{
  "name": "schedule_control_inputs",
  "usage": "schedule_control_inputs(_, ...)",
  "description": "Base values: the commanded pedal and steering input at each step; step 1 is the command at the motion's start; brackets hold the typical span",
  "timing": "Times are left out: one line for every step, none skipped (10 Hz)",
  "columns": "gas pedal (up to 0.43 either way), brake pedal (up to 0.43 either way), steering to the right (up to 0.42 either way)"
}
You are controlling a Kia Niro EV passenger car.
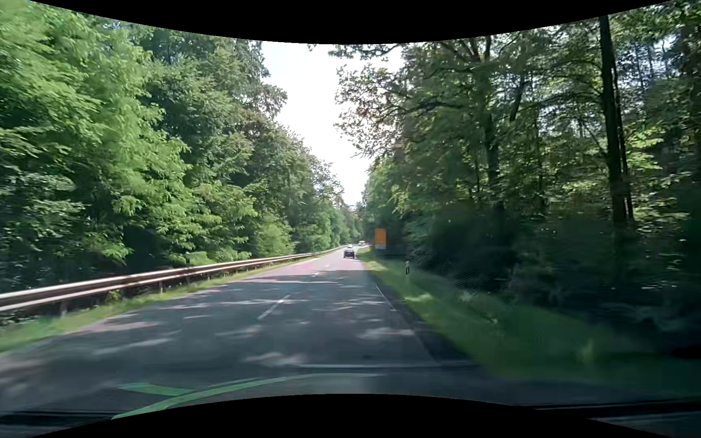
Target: Follow the waypoints while adhering to traffic rules and regulations
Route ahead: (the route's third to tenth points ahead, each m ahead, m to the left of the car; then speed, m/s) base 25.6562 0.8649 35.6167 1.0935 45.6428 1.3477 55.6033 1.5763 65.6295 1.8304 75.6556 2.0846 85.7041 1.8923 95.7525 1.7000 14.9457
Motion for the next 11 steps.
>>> schedule_control_inputs(0.079, 0.000, -0.001)
schedule_control_inputs(0.079, 0.000, -0.001)
schedule_control_inputs(0.079, 0.000, -0.001)
schedule_control_inputs(0.079, 0.000, -0.001)
schedule_control_inputs(0.079, 0.000, -0.001)
schedule_control_inputs(0.079, 0.000, -0.001)
schedule_control_inputs(0.079, 0.000, -0.001)
schedule_control_inputs(0.079, 0.000, -0.001)
schedule_control_inputs(0.079, 0.000, -0.001)
schedule_control_inputs(0.079, 0.000, -0.001)
schedule_control_inputs(0.079, 0.000, -0.001)
